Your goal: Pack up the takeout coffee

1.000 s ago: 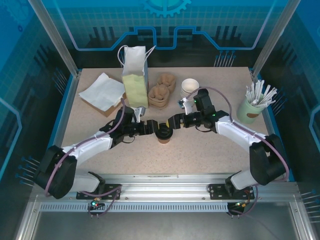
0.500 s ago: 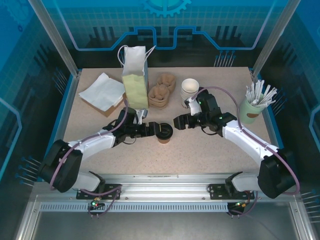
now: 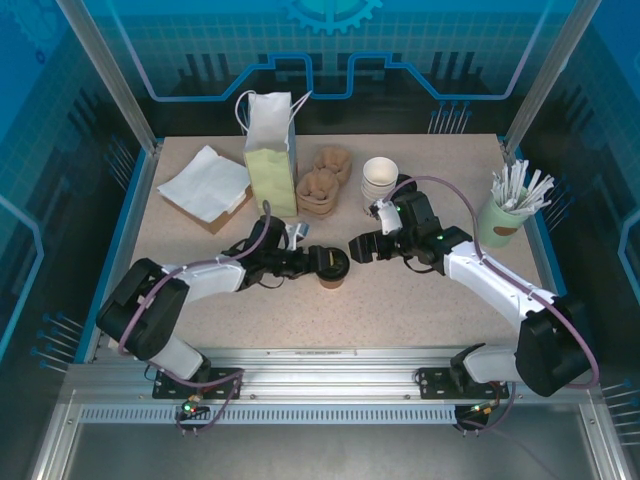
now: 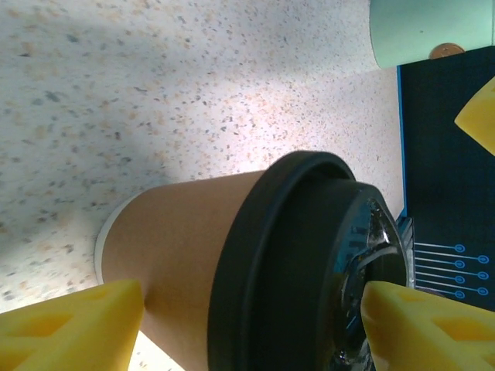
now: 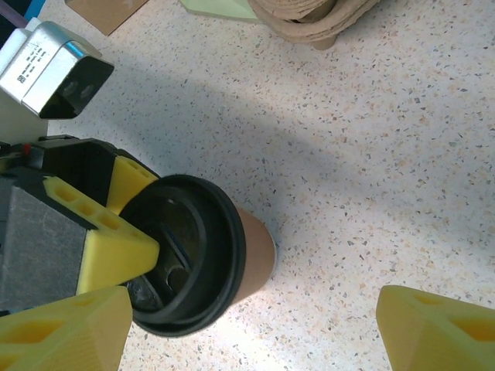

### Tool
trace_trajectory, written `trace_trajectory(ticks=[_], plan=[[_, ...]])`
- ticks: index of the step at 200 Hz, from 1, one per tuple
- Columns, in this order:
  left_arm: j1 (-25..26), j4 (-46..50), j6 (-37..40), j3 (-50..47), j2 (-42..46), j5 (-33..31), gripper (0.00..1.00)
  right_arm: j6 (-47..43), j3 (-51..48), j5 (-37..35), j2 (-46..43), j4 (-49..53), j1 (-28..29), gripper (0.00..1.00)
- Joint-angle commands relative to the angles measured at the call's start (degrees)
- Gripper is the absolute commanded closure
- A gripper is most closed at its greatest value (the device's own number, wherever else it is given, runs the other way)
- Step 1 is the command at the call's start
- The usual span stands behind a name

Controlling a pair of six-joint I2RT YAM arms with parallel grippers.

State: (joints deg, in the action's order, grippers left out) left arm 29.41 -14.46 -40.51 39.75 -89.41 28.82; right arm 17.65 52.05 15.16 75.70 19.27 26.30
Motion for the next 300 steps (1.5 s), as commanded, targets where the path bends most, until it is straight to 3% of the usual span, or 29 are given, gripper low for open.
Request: trace_trajectory(ticks=[1,71,140,166,197,221,300], plan=[[2.04,-1.68,-0.71,2.79,-1.81,0.57,0.25,-1.04,-0.98,0.13,-0.73,1.58,0.25,0.16],[10.71,-2.61,-2.72,10.8,-9.82,-2.17,0.24,-1.73,-1.3,0.37,-5.57,4.47,-3.21,0.16],[14.94,-3.41,-3.8,18.54,-15.76,-2.25,0.23,0.38,-3.37,-1.14,-14.15,7.7,-13.01,0.16],[14.15,6.74,5.71,20.34,-10.49,-8.13,0.2,-0.9,-3.1,-4.06,-17.63,8.03,-11.96,0.16],[12.89,23.54,22.71,25.51,-3.36,-26.54,0.19,-2.83,-2.38,-8.15,-20.28,6.55,-7.45,0.16],[10.69,33.64,31.05,33.75,-5.45,-34.58,0.19,-3.64,-1.96,-10.92,-19.88,5.4,-4.72,0.16],[3.32,44.17,38.88,55.06,-19.01,-38.7,0.27,-4.73,1.57,-10.89,-16.9,6.3,-4.06,0.15]])
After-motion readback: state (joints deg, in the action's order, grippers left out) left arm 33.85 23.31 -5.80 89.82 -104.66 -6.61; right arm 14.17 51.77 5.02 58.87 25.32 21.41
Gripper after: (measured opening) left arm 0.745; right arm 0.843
